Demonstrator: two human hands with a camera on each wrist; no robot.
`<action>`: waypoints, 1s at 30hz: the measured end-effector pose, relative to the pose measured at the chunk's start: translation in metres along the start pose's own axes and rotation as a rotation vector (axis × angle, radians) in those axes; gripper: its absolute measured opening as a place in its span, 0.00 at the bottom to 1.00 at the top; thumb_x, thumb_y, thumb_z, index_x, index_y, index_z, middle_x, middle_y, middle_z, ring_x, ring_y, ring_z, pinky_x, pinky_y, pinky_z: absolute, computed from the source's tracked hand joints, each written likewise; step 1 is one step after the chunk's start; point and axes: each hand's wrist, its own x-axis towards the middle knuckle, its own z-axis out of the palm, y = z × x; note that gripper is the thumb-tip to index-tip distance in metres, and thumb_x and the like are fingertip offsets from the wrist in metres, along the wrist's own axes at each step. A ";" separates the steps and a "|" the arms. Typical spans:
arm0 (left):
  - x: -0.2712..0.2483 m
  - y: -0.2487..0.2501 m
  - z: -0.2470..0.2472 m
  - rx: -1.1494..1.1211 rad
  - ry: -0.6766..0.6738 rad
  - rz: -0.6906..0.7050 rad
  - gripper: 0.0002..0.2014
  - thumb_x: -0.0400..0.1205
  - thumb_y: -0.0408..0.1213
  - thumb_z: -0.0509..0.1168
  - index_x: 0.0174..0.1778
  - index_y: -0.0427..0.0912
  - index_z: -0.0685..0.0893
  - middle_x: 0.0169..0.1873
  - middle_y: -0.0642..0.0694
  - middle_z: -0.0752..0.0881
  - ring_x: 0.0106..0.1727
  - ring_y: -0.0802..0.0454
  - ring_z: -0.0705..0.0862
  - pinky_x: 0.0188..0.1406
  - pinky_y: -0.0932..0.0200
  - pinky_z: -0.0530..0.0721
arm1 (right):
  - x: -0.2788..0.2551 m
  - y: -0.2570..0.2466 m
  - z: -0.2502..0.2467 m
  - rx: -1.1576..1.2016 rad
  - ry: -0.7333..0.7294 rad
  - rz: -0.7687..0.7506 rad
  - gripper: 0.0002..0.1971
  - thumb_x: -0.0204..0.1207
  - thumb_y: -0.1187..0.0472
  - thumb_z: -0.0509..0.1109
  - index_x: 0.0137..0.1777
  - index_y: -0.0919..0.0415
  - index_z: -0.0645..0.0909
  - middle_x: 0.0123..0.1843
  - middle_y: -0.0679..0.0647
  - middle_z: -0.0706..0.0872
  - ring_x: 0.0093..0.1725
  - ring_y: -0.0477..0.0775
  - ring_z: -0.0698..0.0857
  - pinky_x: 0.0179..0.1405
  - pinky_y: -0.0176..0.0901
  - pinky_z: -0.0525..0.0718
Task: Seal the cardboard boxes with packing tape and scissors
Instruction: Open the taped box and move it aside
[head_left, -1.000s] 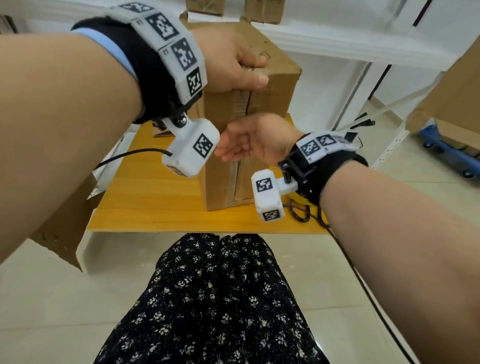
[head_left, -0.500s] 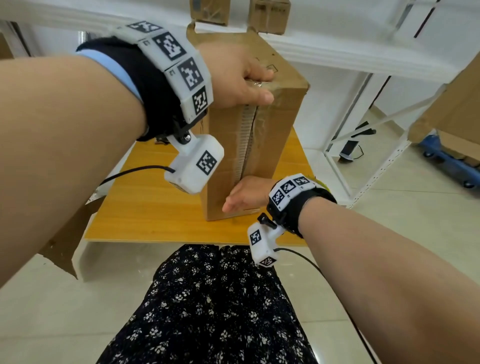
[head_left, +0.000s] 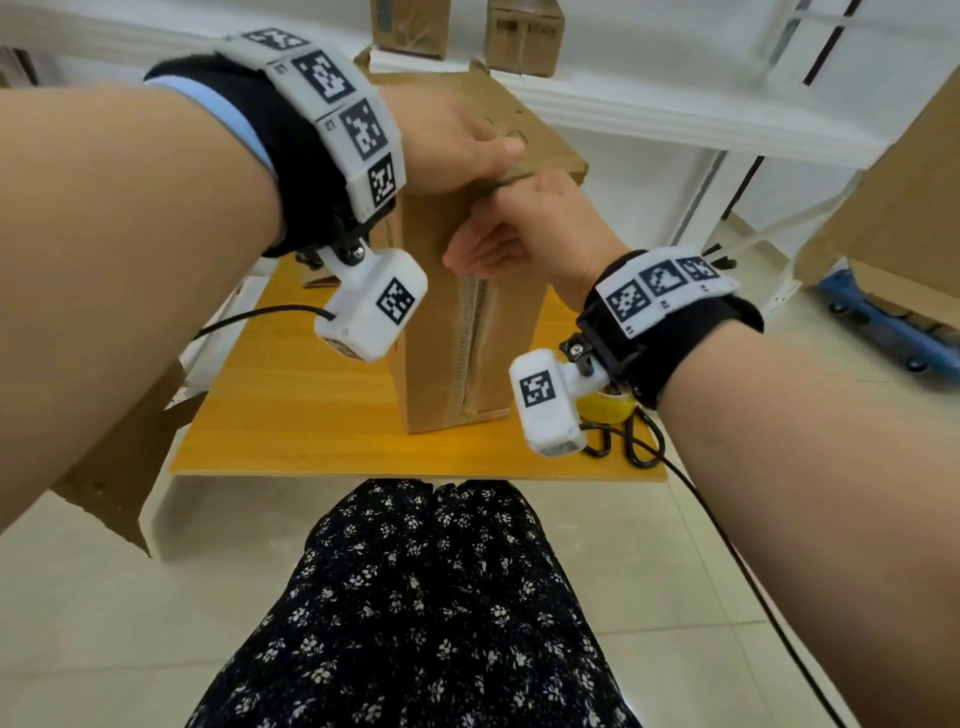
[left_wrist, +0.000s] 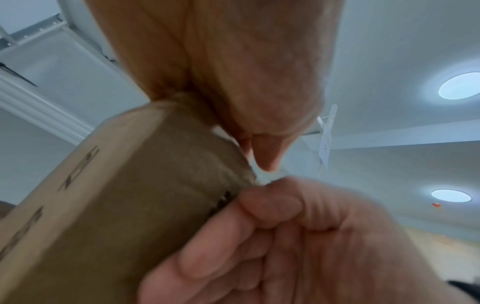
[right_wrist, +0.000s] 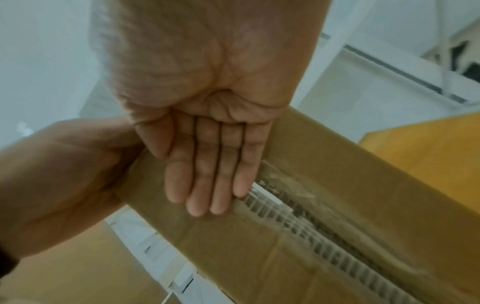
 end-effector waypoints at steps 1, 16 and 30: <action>0.001 -0.001 0.001 0.005 -0.006 0.004 0.27 0.87 0.60 0.48 0.74 0.51 0.78 0.70 0.44 0.81 0.66 0.43 0.78 0.61 0.54 0.71 | 0.001 0.008 0.001 0.063 -0.016 0.022 0.15 0.80 0.69 0.61 0.43 0.72 0.89 0.43 0.66 0.93 0.45 0.62 0.93 0.54 0.54 0.90; 0.008 -0.004 0.027 -0.058 0.157 0.057 0.25 0.88 0.59 0.50 0.74 0.52 0.78 0.62 0.48 0.85 0.49 0.50 0.80 0.51 0.57 0.73 | 0.011 0.159 0.041 -0.014 -0.221 0.455 0.12 0.82 0.61 0.69 0.56 0.69 0.89 0.50 0.60 0.93 0.54 0.55 0.92 0.68 0.53 0.84; 0.012 -0.009 0.010 0.048 0.051 0.105 0.25 0.87 0.61 0.49 0.76 0.57 0.75 0.70 0.52 0.81 0.67 0.48 0.80 0.66 0.52 0.75 | 0.016 0.188 0.058 -0.030 -0.180 0.782 0.13 0.87 0.63 0.63 0.60 0.72 0.84 0.36 0.57 0.84 0.29 0.49 0.76 0.30 0.37 0.72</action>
